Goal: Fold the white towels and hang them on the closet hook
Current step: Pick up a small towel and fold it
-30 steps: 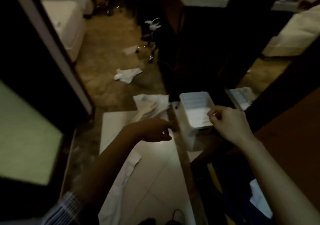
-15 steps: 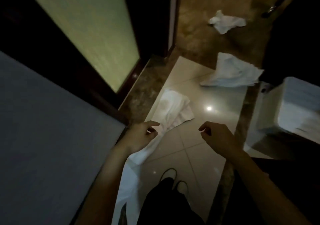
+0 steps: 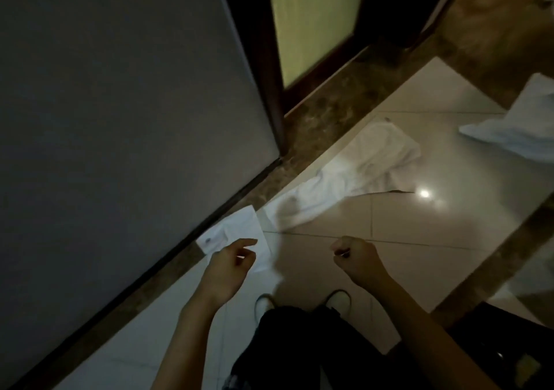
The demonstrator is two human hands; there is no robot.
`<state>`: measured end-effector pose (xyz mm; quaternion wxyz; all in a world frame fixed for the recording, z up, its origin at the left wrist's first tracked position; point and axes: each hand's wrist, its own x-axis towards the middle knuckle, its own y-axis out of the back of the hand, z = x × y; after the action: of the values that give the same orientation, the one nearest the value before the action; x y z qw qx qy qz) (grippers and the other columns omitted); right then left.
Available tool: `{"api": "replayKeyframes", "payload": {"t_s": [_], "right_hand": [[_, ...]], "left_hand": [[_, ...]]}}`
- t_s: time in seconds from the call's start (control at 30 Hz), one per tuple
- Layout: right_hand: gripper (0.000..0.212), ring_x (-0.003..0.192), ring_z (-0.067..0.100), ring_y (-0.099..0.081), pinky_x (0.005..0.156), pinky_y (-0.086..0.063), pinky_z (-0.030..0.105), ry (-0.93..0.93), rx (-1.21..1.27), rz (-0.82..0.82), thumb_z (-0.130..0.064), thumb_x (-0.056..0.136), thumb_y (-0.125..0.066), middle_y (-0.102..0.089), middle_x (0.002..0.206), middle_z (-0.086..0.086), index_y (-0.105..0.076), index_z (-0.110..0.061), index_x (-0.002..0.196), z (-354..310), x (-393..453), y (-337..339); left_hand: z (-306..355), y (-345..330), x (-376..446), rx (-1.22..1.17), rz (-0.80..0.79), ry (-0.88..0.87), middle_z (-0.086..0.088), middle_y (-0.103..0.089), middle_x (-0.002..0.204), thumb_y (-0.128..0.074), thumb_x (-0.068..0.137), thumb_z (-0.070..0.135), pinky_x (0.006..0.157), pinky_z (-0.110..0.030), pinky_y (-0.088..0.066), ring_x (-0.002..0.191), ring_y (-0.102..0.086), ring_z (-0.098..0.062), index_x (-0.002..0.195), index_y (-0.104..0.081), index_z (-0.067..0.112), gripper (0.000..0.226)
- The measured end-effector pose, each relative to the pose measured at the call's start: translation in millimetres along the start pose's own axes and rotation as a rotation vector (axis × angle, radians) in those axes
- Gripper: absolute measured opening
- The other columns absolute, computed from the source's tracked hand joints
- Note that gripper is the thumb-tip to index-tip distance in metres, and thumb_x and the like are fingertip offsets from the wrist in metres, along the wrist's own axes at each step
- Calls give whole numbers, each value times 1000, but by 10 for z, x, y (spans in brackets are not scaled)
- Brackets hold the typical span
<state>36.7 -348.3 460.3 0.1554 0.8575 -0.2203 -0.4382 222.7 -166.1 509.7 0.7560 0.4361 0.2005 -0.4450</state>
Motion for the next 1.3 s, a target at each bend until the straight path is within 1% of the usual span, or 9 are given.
{"api": "replayKeyframes", "payload": {"t_s": [0.17,0.27,0.4,0.7,0.8,0.97,1.13,1.23,1.3], "right_hand": [[19,90,26,-64,74,-42,19,80,-113,-54,3,81,-60,-68,99,13,-69,0,98,234,437,-858],[16,88,26,-64,76,-46,25,127,-169,-93,2,82,-60,-68,96,13,-68,-2,95,461,779,-1460],[20,94,21,-62,79,-45,21,225,-301,-184,0,82,-60,-68,104,9,-70,-4,100,765,1250,-2252],[22,105,19,-60,89,-43,24,439,-564,-272,-10,87,-60,-65,115,7,-68,-9,108,1314,2485,-3759],[26,115,24,-55,96,-42,31,503,-804,-301,-12,90,-55,-60,124,7,-64,-14,114,1482,2924,-4217],[35,121,29,-43,96,-39,40,696,-1265,-221,-25,94,-49,-46,131,9,-53,-17,127,1808,3268,-4822],[32,115,27,-48,93,-40,37,760,-1268,-150,-25,94,-45,-53,125,9,-55,-11,122,1835,3250,-4893],[37,110,24,-54,86,-42,31,694,-1048,-138,-38,91,-52,-56,120,6,-50,-15,121,1638,3261,-4685],[28,94,27,-60,70,-41,26,729,-865,-110,-34,92,-53,-58,99,7,-46,-15,111,1365,3253,-4487]], "left_hand": [[-1020,-290,251,-71,63,71,1,-68,103,-53,94,20,83,-25,-50,92,-65,-8,117,-59,32,27],[-1645,-513,495,-86,58,85,1,-68,104,-52,94,19,85,-27,-51,92,-65,-8,118,-59,32,28],[-2446,-740,847,-57,77,80,3,-67,102,-51,94,19,81,-29,-53,90,-65,-10,113,-59,36,27],[-3815,-993,1875,416,-35,-36,-3,-63,120,-47,95,24,88,-33,-48,106,-59,-20,129,-51,29,35],[-3982,-976,2258,653,-125,-83,-2,-58,128,-44,96,29,86,-31,-42,114,-54,-22,133,-48,28,38],[-4292,-791,2455,896,-69,-93,-2,-55,131,-42,96,28,82,-29,-38,116,-52,-21,137,-43,28,41],[-4475,-678,2257,845,-162,-21,-4,-53,131,-44,97,29,90,-29,-40,115,-51,-21,136,-45,25,39],[-4489,-724,2277,767,-127,-58,-2,-54,131,-46,96,28,93,-30,-42,115,-52,-19,136,-46,24,40],[-4450,-746,2325,749,-71,-107,-3,-54,132,-50,94,29,93,-30,-42,117,-51,-20,137,-44,24,43]]}}
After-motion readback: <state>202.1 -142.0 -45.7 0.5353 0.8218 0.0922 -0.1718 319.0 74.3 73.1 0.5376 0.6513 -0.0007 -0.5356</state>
